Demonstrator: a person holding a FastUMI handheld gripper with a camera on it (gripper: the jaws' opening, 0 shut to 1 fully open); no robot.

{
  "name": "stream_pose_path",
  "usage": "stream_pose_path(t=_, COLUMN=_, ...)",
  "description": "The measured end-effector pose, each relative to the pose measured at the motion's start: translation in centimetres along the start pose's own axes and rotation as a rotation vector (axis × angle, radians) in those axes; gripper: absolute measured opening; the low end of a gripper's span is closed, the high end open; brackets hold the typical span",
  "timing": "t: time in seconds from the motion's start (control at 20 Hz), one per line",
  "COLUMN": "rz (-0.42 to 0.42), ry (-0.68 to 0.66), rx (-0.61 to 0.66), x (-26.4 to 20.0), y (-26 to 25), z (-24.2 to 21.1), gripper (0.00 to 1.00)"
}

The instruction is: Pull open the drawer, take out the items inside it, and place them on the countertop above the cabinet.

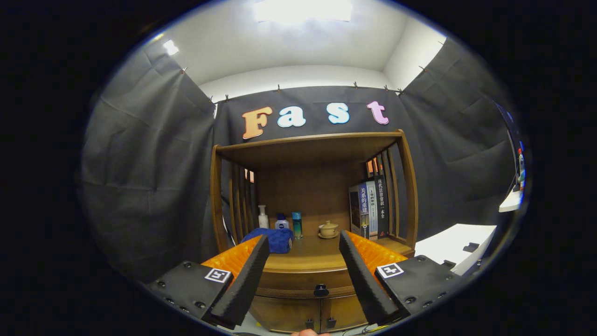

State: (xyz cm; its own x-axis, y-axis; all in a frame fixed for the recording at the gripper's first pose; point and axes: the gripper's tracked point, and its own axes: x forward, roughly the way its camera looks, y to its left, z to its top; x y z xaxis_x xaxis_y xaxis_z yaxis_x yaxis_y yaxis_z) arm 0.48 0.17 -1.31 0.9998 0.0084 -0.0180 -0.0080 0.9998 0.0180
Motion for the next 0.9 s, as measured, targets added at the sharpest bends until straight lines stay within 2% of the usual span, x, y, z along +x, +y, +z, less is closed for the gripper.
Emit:
stream_pose_path(t=0.15, rz=0.0, ry=0.002, rx=-0.01, x=1.2, y=-0.2, z=-0.6, gripper=0.98)
stream_pose_path(t=0.35, rz=-0.023, ry=0.024, rx=-0.041, x=3.6, y=-1.2, z=-3.9, gripper=0.98)
stream_pose_path(t=0.9, rz=-0.082, ry=0.152, rx=-0.112, x=9.0, y=-4.9, z=-20.2, gripper=0.99)
